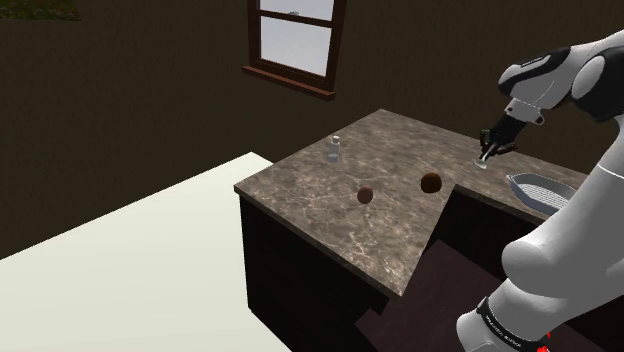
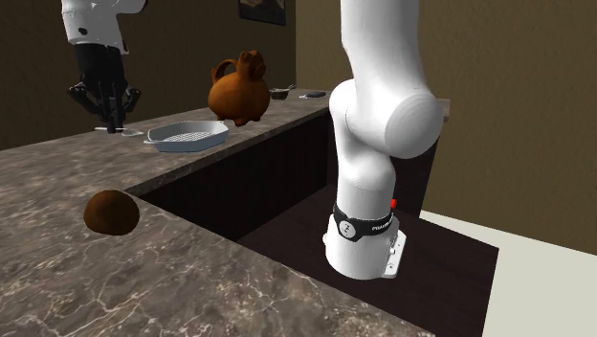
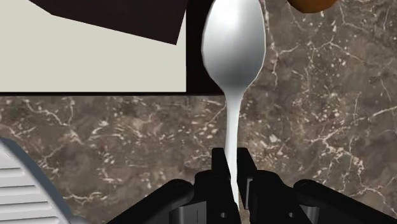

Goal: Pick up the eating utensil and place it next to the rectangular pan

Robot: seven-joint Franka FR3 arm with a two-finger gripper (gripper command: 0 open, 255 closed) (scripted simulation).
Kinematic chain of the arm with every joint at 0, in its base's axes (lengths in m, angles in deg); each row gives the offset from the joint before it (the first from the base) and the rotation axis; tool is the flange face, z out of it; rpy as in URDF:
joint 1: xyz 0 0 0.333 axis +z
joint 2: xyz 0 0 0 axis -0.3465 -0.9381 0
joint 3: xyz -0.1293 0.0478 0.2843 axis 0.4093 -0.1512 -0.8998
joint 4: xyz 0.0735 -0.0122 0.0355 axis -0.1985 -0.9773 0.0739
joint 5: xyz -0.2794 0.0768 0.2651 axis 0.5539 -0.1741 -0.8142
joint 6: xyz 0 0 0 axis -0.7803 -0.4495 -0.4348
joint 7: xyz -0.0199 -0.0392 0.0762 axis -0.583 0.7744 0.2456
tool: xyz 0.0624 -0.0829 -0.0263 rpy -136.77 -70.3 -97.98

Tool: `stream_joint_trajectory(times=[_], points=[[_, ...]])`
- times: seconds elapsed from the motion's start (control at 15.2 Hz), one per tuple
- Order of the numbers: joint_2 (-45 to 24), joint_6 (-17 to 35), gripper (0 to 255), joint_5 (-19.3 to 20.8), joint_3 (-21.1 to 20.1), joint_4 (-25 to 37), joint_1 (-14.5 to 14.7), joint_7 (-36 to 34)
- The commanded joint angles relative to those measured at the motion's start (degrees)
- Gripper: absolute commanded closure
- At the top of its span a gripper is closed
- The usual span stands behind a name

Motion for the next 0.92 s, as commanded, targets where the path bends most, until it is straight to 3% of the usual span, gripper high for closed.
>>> stream_joint_trajectory(times=[0.0, 0.4, 0.86], points=[[-4.5, -1.9, 255, -2.0, 0.7, 5.3, -1.6, 2.6], [-18.2, -9.0, 255, -7.7, 0.8, 23.1, -8.6, 8.0], [-19.4, -4.4, 255, -8.6, 0.3, 19.4, -8.5, 9.2]])
